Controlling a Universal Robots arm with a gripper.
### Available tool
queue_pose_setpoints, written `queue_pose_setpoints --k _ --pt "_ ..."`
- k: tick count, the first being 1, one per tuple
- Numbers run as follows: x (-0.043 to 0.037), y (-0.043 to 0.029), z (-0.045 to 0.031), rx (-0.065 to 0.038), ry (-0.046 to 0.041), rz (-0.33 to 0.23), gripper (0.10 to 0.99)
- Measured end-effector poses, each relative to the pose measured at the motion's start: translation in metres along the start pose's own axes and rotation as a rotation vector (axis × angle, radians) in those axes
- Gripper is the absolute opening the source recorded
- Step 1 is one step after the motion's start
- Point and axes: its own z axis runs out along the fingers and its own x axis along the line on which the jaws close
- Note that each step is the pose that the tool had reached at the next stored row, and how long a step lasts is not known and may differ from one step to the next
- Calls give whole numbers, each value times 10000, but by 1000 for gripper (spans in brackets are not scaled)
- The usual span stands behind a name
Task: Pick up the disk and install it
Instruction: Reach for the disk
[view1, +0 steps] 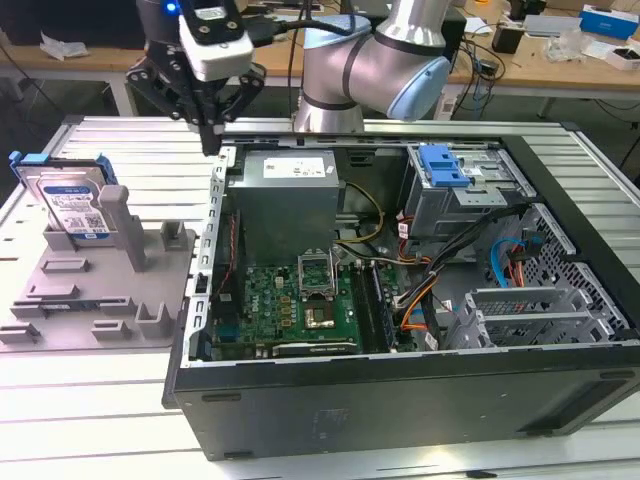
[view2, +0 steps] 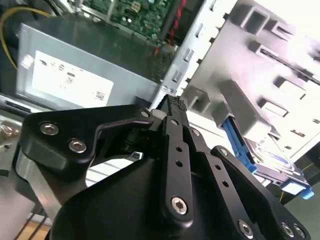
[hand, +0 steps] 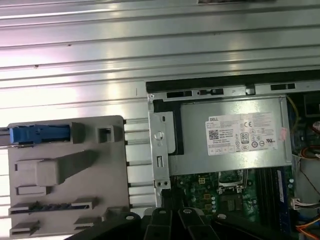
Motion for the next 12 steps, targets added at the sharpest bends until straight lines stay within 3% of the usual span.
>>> queue_pose_setpoints --k 1,7,11,12 --pt "81 18 4 2 20 4 106" --pt "323 58 16 7 83 4 106" --pt "607 105 29 14 168 7 106" --pt "648 111 32 14 176 8 106"
